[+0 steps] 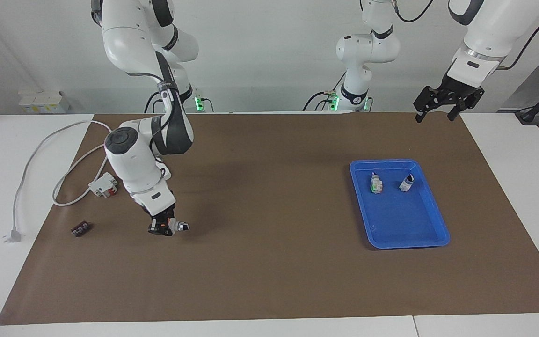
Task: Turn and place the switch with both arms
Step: 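Lift the orange switch with the right gripper toward the table center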
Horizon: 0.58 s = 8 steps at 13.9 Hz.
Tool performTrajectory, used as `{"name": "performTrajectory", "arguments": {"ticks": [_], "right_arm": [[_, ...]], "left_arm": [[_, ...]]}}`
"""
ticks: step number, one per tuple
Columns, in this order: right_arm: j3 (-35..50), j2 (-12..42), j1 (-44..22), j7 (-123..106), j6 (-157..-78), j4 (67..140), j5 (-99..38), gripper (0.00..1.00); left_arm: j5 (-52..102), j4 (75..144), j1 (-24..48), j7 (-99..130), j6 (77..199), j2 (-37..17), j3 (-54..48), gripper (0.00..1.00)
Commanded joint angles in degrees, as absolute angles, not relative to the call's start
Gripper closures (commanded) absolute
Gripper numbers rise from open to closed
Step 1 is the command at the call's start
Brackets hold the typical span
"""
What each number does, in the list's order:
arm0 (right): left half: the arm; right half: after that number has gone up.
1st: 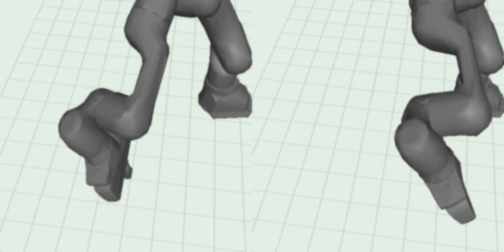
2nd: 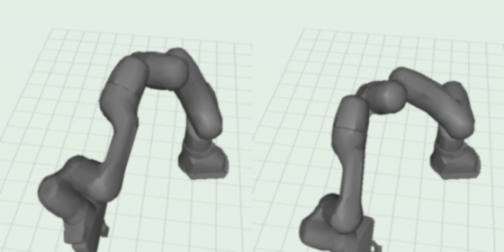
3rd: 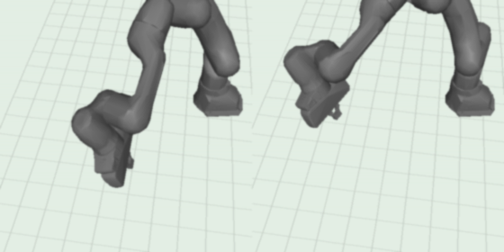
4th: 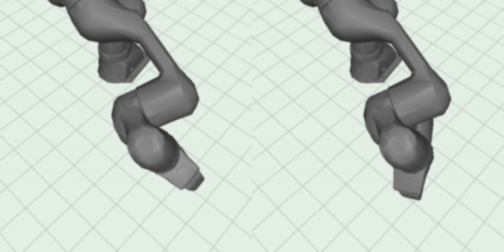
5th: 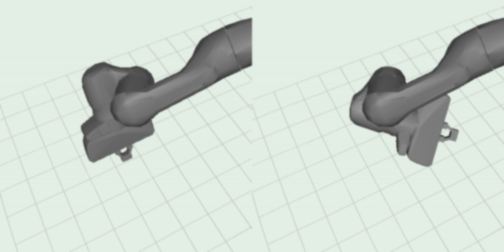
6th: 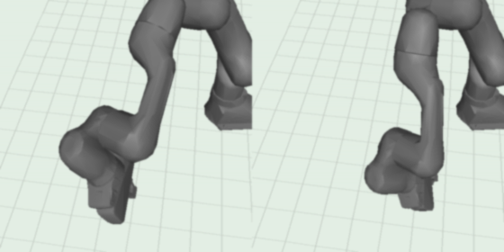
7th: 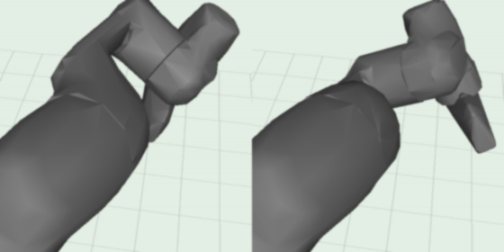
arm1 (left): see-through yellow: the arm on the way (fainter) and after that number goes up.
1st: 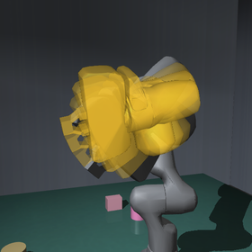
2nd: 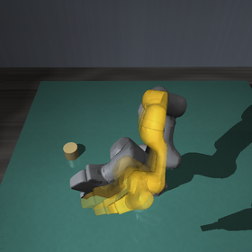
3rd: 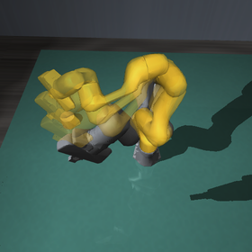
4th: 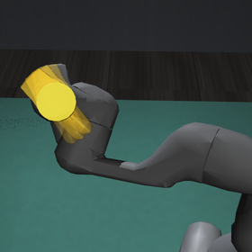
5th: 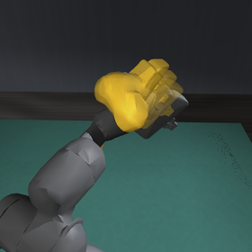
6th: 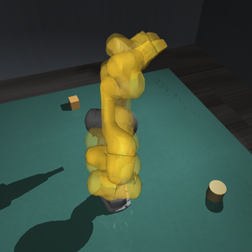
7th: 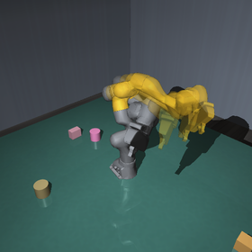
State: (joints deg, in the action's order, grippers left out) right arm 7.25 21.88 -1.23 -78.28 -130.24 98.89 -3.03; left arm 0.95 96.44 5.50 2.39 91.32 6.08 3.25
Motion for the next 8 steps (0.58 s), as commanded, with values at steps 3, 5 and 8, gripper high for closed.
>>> {"name": "performTrajectory", "arguments": {"ticks": [3,5,8], "right_arm": [[9.9,14.3,-1.1,-80.5,-119.6,100.0,-11.8,1.0],[11.6,11.9,-2.3,-79.5,-116.0,100.0,-14.0,1.0],[11.7,9.1,-6.0,-75.4,-114.0,100.2,-15.0,1.0]], "left_arm": [[-0.3,98.3,5.4,2.4,92.2,7.6,3.1,0.0],[-0.3,98.3,5.4,2.3,92.2,7.6,3.1,0.0],[-0.3,98.3,5.3,2.4,92.2,7.6,3.1,0.0]]}}
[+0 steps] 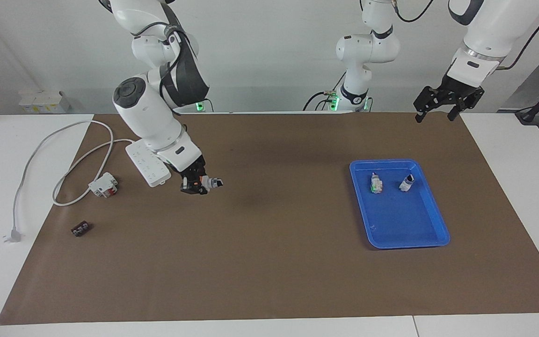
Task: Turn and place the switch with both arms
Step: 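Lift the orange switch with the right gripper toward the table center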
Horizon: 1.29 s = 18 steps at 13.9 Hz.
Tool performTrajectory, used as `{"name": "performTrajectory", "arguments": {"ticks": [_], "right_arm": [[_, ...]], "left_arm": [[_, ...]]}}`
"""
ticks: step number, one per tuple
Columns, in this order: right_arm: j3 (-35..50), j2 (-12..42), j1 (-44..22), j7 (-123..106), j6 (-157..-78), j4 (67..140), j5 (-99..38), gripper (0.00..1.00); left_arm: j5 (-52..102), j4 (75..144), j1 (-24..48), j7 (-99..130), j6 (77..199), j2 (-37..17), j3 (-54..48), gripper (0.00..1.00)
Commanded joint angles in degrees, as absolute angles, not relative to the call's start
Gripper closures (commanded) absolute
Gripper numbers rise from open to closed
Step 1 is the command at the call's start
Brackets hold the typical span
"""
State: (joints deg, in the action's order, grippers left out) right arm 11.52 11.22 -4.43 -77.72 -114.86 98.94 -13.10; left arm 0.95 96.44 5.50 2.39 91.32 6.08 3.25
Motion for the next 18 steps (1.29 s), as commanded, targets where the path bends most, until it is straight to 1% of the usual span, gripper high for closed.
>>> {"name": "performTrajectory", "arguments": {"ticks": [1,7,12,15,18], "right_arm": [[11.9,8.8,-6.7,-74.5,-113.6,100.5,-15.6,1.0],[12.6,8.2,-11.5,-70.9,-112.8,100.5,-18.7,1.0],[12.6,8.0,-11.4,-70.7,-113.2,100.4,-22.6,1.0],[12.5,6.1,-11.3,-72.2,-113.3,100.5,-25.6,1.0],[12.5,5.8,-10.8,-76.5,-113.4,100.5,-29.7,1.0]], "left_arm": [[-0.3,98.3,5.4,2.3,92.2,7.6,3.1,0.0],[-0.3,98.3,5.4,2.4,92.2,7.6,3.1,0.0],[-0.3,98.2,5.9,2.7,91.1,7.7,3.0,0.0],[-0.3,98.0,6.1,2.5,91.7,7.6,2.5,0.0],[0.3,97.6,6.2,2.5,91.3,7.6,2.4,0.0]]}}
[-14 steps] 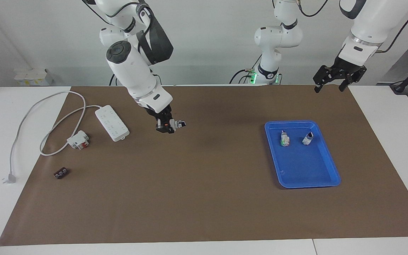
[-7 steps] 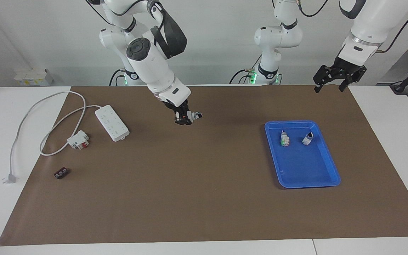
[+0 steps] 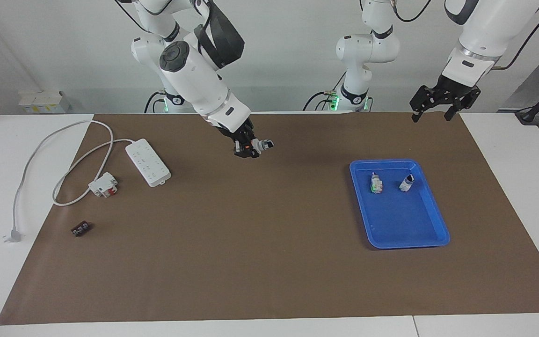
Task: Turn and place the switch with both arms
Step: 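Lift the orange switch with the right gripper toward the table center, then reach the left gripper from the tray toward the held orange switch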
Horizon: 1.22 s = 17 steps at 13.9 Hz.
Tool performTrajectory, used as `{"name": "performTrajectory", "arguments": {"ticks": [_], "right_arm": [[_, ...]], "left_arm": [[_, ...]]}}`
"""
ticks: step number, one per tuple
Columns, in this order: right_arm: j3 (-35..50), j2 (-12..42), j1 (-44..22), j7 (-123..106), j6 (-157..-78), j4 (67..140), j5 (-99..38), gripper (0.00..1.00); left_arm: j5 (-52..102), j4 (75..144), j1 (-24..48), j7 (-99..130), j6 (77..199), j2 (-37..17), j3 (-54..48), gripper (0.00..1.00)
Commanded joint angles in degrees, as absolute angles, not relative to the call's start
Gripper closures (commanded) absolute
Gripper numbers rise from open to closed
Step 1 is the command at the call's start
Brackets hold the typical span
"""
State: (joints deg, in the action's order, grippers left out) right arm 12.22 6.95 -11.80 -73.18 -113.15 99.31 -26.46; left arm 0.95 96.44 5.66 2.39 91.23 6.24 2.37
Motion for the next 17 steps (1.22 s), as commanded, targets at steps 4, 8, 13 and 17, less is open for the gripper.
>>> {"name": "performTrajectory", "arguments": {"ticks": [4,8,13,17], "right_arm": [[12.5,4.8,-10.5,-78.6,-112.5,101.6,-32.3,1.0],[12.5,2.0,-10.7,-79.3,-113.1,104.1,-34.7,1.0],[12.5,1.9,-9.6,-80.3,-113.2,104.2,-37.4,1.0],[12.5,1.9,-10.1,-80.2,-114.4,104.2,-37.5,1.0]], "left_arm": [[6.8,97.8,7.0,4.5,91.1,7.7,1.5,0.0],[19.2,98.2,7.5,18.0,93.2,7.6,1.0,0.0],[32.6,102.7,8.6,39.0,100.0,9.3,-1.7,0.1],[37.0,107.4,12.6,53.2,110.4,10.8,-3.8,0.18]]}}
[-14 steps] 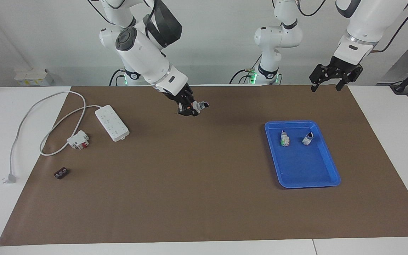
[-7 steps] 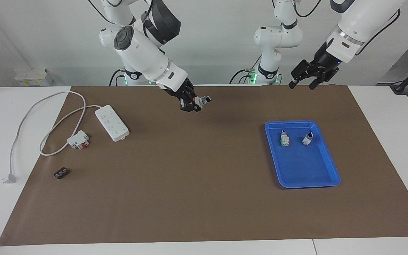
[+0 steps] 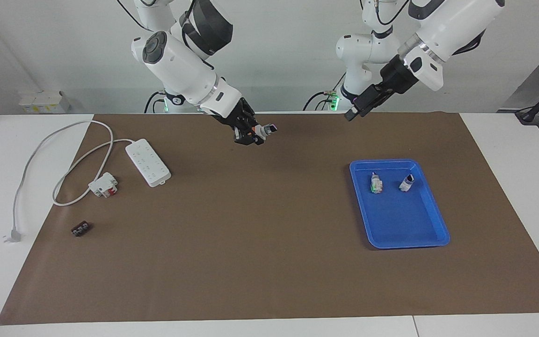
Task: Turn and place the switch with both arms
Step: 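Reach the left gripper from the tray toward the held orange switch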
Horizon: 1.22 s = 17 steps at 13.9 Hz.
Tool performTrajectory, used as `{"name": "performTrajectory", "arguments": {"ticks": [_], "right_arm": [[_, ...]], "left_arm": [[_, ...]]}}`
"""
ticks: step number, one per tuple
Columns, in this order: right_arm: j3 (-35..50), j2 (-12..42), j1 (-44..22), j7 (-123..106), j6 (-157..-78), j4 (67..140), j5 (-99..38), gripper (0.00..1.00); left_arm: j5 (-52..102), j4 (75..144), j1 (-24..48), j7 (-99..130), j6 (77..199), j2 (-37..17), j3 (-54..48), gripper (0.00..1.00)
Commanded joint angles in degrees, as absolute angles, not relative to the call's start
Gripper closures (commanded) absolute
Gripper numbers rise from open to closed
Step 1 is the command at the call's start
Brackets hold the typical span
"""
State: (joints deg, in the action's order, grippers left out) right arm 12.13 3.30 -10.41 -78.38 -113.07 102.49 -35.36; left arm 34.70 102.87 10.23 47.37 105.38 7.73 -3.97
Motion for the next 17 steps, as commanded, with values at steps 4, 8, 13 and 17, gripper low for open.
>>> {"name": "performTrajectory", "arguments": {"ticks": [4,8,13,17], "right_arm": [[12.5,1.9,-10.1,-80.2,-114.5,104.2,-37.5,1.0],[12.5,1.8,-10.1,-80.0,-114.4,104.2,-37.4,1.0],[12.5,1.5,-10.2,-79.5,-114.1,104.3,-37.4,1.0],[12.4,1.1,-10.2,-79.5,-113.9,104.4,-37.4,1.0]], "left_arm": [[41.0,110.0,15.5,61.4,116.0,11.3,-3.9,0.3],[41.1,113.7,19.5,68.5,122.2,12.6,-3.9,0.31],[41.3,115.0,23.7,74.5,125.1,12.6,-3.9,0.41],[41.3,116.5,27.3,77.0,130.9,12.2,-3.9,0.46]]}}
